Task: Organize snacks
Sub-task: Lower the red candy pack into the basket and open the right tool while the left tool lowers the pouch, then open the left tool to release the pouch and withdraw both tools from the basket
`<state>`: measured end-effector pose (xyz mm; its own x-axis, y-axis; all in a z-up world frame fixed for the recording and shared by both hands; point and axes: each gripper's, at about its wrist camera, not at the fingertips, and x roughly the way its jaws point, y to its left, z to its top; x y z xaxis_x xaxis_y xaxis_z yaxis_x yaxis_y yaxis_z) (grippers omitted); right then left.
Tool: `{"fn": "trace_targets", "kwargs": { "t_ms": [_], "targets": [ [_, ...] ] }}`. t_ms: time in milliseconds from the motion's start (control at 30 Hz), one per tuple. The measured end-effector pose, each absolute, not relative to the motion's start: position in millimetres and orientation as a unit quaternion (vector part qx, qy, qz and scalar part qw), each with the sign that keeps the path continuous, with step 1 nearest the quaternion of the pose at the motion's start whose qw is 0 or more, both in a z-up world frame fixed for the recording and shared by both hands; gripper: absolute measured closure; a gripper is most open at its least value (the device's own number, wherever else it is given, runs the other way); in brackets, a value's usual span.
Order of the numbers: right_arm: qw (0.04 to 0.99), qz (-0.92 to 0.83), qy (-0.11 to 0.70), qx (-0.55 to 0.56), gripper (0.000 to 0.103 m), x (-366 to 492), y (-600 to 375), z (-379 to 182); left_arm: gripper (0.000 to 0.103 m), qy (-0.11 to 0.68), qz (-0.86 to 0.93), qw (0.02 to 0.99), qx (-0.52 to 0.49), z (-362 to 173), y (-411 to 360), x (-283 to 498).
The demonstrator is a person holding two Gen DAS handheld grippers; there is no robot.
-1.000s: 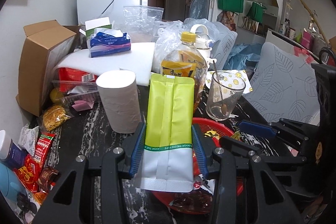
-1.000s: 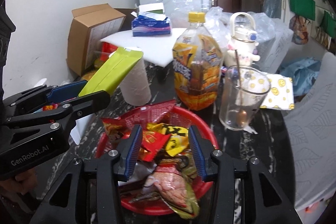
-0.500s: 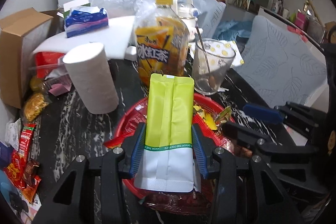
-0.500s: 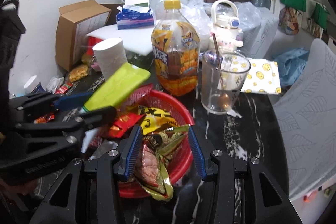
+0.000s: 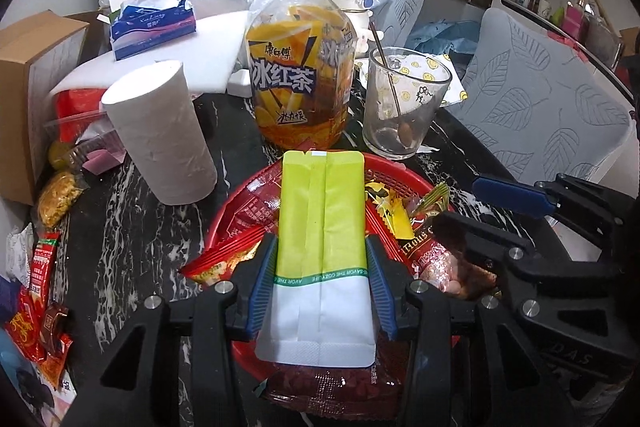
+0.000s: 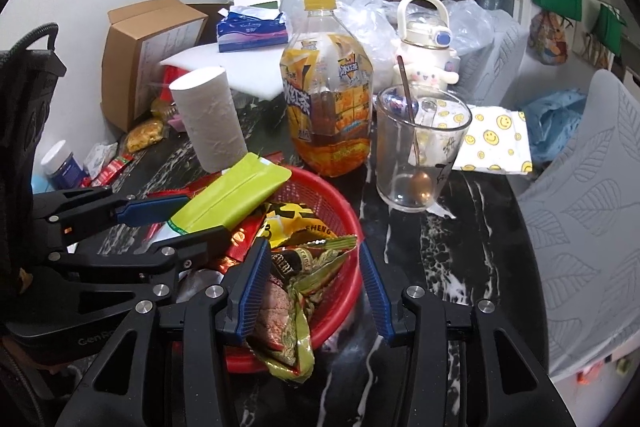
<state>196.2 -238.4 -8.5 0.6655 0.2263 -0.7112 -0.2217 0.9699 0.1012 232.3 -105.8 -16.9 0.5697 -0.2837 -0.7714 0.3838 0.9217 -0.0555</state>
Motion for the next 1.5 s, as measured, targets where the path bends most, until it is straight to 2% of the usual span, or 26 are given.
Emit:
{"fn": "trace_targets", "kwargs": {
  "t_ms": [367, 567, 700, 833, 1200, 1333, 1467, 1500],
  "targets": [
    [0.912, 0.125, 0.391, 0.010, 0.057, 195, -241, -6, 0.054, 0.425, -0.177, 0.886, 0.062, -12, -109, 231],
    [0.915, 0.123, 0.385, 0.010, 0.057, 192, -244, -1, 0.043, 0.431, -0.167, 0.885, 0.057, -11, -108, 231],
    [0.917, 0.119, 0.381, 0.012, 0.057, 191, -247, 3, 0.041, 0.432, -0.159, 0.886, 0.062, -9, -111, 231],
    [0.918, 0.116, 0.380, 0.013, 0.054, 191, -250, 5, 0.031, 0.426, -0.148, 0.890, 0.062, -5, -109, 229],
    [0.923, 0.107, 0.369, 0.008, 0.053, 185, -245, 20, 0.030, 0.398, -0.124, 0.908, 0.049, 23, -91, 214],
    [0.928, 0.104, 0.356, 0.013, 0.047, 176, -242, 33, 0.030, 0.379, -0.114, 0.917, 0.049, 38, -83, 200],
    [0.936, 0.100, 0.337, 0.010, 0.045, 162, -235, 52, 0.030, 0.358, -0.106, 0.926, 0.048, 58, -72, 177],
    [0.939, 0.099, 0.330, 0.008, 0.040, 157, -233, 57, 0.030, 0.352, -0.103, 0.929, 0.048, 63, -70, 171]
  ]
}}
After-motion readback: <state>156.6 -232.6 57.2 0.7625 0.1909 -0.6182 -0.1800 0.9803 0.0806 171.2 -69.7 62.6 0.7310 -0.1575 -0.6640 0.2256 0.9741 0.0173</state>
